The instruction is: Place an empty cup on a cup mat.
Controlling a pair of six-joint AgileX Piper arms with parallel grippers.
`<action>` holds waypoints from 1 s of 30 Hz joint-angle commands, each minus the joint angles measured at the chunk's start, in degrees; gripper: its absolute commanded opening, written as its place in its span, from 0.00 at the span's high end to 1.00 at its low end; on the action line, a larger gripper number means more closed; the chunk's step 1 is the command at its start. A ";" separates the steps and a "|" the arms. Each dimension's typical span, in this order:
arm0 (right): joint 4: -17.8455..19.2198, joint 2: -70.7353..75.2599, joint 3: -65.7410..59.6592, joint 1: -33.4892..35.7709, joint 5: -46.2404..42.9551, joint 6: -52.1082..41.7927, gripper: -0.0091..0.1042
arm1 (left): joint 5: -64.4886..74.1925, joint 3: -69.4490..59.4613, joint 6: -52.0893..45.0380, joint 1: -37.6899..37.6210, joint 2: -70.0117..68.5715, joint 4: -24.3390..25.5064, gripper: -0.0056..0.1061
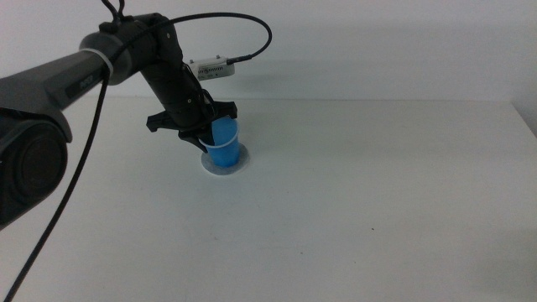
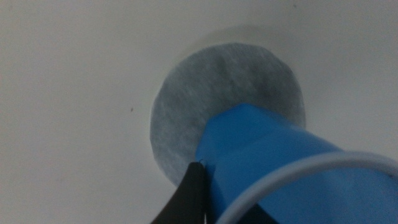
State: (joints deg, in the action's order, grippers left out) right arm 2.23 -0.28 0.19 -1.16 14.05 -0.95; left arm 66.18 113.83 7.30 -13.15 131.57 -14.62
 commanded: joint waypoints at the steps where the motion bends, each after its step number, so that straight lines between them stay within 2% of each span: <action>1: 0.39 0.28 -0.19 0.12 -0.38 -0.23 0.10 | -0.87 0.57 0.22 -0.18 0.22 0.20 0.96; 4: 0.39 0.28 -0.19 0.12 -0.38 -0.23 0.10 | -0.56 0.57 0.22 -0.18 0.53 0.20 0.93; 7: 0.39 0.28 -0.19 0.12 -0.38 -0.23 0.10 | -0.46 0.57 0.22 -0.18 0.60 1.45 0.84; 10: 0.39 0.28 -0.19 0.12 -0.38 -0.23 0.10 | -0.60 0.57 -0.39 -0.18 0.60 1.36 0.65; 15: 0.39 0.28 -0.19 0.12 -0.38 -0.23 0.10 | 3.19 3.11 -4.89 -0.18 0.40 0.47 0.23; 17: 0.39 0.28 -0.19 0.12 -0.38 -0.23 0.10 | 3.78 6.14 -7.30 0.32 -0.66 0.34 0.11; 21: 0.39 0.28 -0.19 0.12 -0.38 -0.23 0.10 | 3.78 9.00 -8.99 1.78 -6.91 0.42 0.11; 24: 0.39 0.28 -0.19 0.12 -0.38 -0.23 0.10 | 3.78 7.47 -8.86 1.67 -14.39 4.18 0.11; 30: 0.39 0.28 -0.19 0.12 -0.38 -0.23 0.10 | 0.96 -11.06 -9.01 1.42 -34.09 7.96 0.11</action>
State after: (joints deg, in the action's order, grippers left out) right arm 2.23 -0.28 0.19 -1.16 14.05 -0.95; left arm 68.32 107.92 -1.52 -11.53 101.73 -7.91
